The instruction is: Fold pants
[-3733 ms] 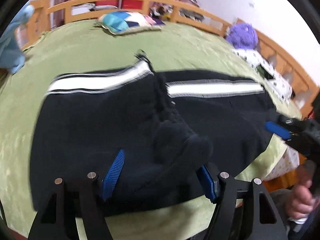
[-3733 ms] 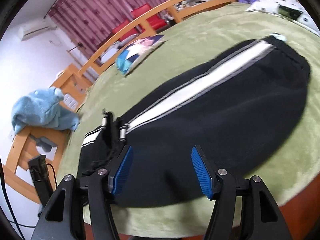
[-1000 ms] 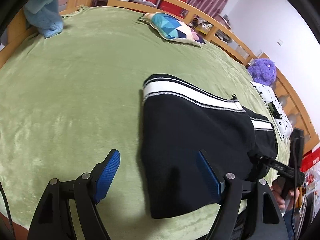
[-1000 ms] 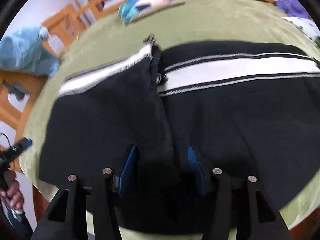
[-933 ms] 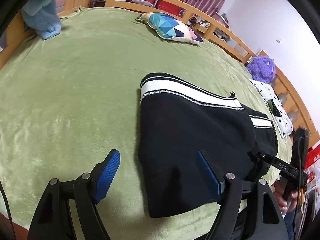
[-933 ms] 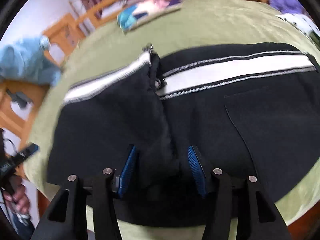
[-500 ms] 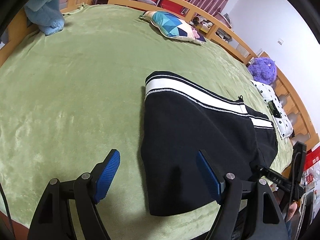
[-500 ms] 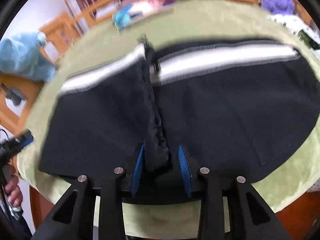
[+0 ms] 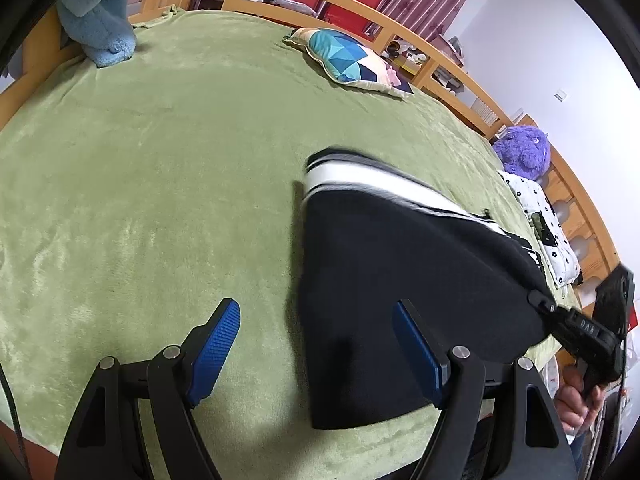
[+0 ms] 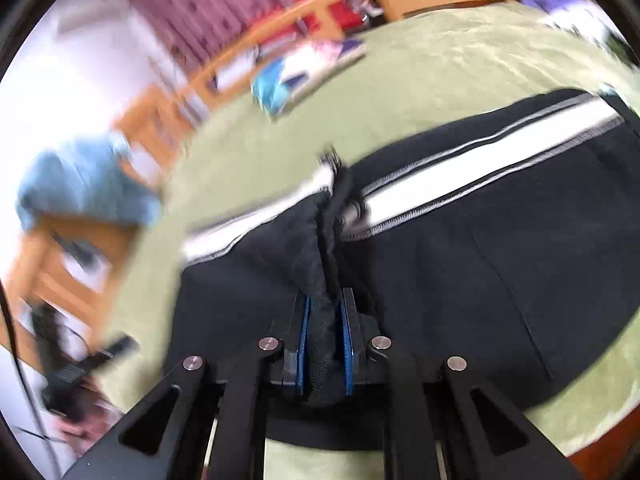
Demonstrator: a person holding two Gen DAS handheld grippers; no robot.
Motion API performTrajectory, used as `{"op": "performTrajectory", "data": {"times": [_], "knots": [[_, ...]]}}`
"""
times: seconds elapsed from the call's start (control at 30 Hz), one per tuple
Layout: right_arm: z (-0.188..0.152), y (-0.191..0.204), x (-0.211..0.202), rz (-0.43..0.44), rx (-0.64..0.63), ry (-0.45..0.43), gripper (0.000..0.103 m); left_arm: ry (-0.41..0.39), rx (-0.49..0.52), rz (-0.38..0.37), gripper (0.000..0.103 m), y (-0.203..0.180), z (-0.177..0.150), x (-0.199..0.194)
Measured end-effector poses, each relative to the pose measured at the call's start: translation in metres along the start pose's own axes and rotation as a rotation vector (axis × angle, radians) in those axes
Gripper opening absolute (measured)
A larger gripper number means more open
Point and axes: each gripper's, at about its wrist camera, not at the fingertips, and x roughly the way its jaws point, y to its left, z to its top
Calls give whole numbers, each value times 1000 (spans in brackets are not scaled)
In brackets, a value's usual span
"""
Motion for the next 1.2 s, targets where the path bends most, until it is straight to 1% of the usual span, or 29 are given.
{"op": "performTrajectory", "data": {"times": [0.03, 0.07, 0.1, 0.13, 0.17, 0.2, 0.23, 0.27, 0.33, 0.37, 0.4, 0.47, 0.5, 0.57, 0.63, 0.7, 0.73, 0.77, 0.8, 0.83, 0.87, 0.9, 0.93, 0.97, 1.03, 1.1, 1.2], "knots": [[-4, -4, -2, -41, 9, 12, 14, 8, 5, -7, 77, -1, -1, 2], [-8, -6, 4, -89, -2, 48, 18, 14, 15, -7, 77, -3, -2, 5], [-16, -8, 19, -145, -28, 119, 25, 20, 24, -3, 77, -5, -3, 7], [-26, -11, 36, -193, -52, 195, 28, 25, 30, -1, 77, -6, -4, 9], [-31, -12, 47, -204, -62, 228, 29, 30, 33, -5, 77, -8, -5, 10], [-36, -9, 48, -203, -84, 223, 33, 34, 36, -11, 77, -9, -6, 11], [-38, -3, 42, -213, -119, 201, 35, 37, 40, -12, 77, -11, -7, 11], [-38, 1, 37, -229, -143, 184, 41, 45, 49, -7, 77, -12, -9, 14], [-35, 11, 22, -261, -176, 91, 44, 63, 57, 2, 77, -14, -13, 20], [-32, 13, 17, -259, -181, 57, 45, 94, 66, 14, 77, -15, -19, 29], [-27, 17, 15, -238, -189, 27, 46, 130, 79, 30, 77, -16, -25, 38], [-19, 23, 20, -226, -200, 2, 46, 198, 109, 51, 77, -19, -39, 57], [-13, 26, 25, -234, -207, -10, 46, 194, 123, 70, 77, -21, -44, 59], [-4, 27, 25, -224, -220, -31, 46, 174, 134, 71, 77, -24, -43, 53], [18, 35, 39, -227, -231, -57, 46, 171, 132, 67, 77, -24, -37, 47], [33, 34, 49, -191, -242, -87, 46, 139, 134, 92, 77, -24, -30, 39], [38, 32, 55, -185, -255, -90, 46, 127, 140, 105, 77, -24, -26, 37], [42, 31, 69, -198, -271, -78, 46, 119, 142, 111, 77, -24, -22, 35], [44, 28, 89, -237, -289, -45, 48, 115, 138, 111, 77, -23, -18, 34], [47, 16, 118, -282, -272, 36, 48, 112, 134, 106, 77, -24, -15, 34], [47, 5, 135, -274, -226, 91, 49, 113, 133, 102, 77, -24, -12, 34], [48, -6, 140, -235, -171, 104, 49, 112, 135, 104, 77, -25, -8, 35], [51, -10, 134, -201, -142, 85, 49, 107, 138, 109, 77, -26, -6, 36], [52, -10, 125, -199, -131, 73, 49, 105, 141, 110, 77, -26, -3, 37], [52, -6, 104, -232, -149, 29, 50, 108, 145, 108, 77, -27, 0, 41], [50, -4, 85, -268, -177, 8, 52, 109, 152, 104, 77, -30, 5, 45], [45, -18, 50, -302, -169, -6, 55, 104, 170, 111, 77, -37, 11, 54]]}}
